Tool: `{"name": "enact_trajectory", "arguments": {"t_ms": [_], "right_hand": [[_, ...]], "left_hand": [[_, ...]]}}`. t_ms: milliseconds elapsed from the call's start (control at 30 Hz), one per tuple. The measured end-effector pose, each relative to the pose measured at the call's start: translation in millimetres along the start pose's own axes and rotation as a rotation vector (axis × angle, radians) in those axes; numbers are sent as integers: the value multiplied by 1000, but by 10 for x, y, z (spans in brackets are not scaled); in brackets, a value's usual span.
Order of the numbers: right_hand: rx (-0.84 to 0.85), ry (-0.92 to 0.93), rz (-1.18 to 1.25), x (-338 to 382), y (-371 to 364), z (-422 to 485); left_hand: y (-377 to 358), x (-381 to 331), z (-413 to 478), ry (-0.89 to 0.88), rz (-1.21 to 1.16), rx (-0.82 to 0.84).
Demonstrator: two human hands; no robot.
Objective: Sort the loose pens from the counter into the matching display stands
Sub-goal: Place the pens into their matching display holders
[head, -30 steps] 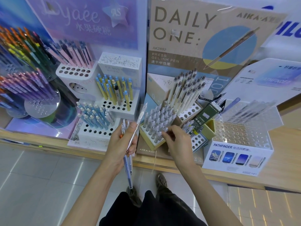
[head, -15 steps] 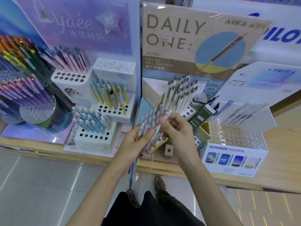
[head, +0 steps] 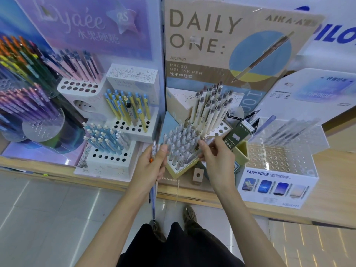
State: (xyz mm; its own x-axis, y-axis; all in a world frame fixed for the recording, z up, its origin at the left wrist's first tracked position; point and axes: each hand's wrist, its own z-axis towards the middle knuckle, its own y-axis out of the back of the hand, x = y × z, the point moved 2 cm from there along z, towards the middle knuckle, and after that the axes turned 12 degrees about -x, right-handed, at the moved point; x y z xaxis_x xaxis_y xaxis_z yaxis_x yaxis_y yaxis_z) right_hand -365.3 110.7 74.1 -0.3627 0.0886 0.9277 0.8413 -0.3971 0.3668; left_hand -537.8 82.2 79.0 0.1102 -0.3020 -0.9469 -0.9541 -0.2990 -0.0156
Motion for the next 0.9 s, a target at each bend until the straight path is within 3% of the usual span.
{"name": "enact_trajectory", "arguments": {"t_ms": [300,467,667,900], "right_hand": [[71,90,-114,-43,-86,-38],[191,131,-212,-118,-112,-120],[178,282,-339,-28,-127,-122],[345,291,-414,6,-111,-22]], "left_hand": [[60,31,20,10,-55,-95],[128,10,42,-13,-62,-117],[168,-58,72,24,-139,-177],[145,-124,88,18,-141,-172]]}}
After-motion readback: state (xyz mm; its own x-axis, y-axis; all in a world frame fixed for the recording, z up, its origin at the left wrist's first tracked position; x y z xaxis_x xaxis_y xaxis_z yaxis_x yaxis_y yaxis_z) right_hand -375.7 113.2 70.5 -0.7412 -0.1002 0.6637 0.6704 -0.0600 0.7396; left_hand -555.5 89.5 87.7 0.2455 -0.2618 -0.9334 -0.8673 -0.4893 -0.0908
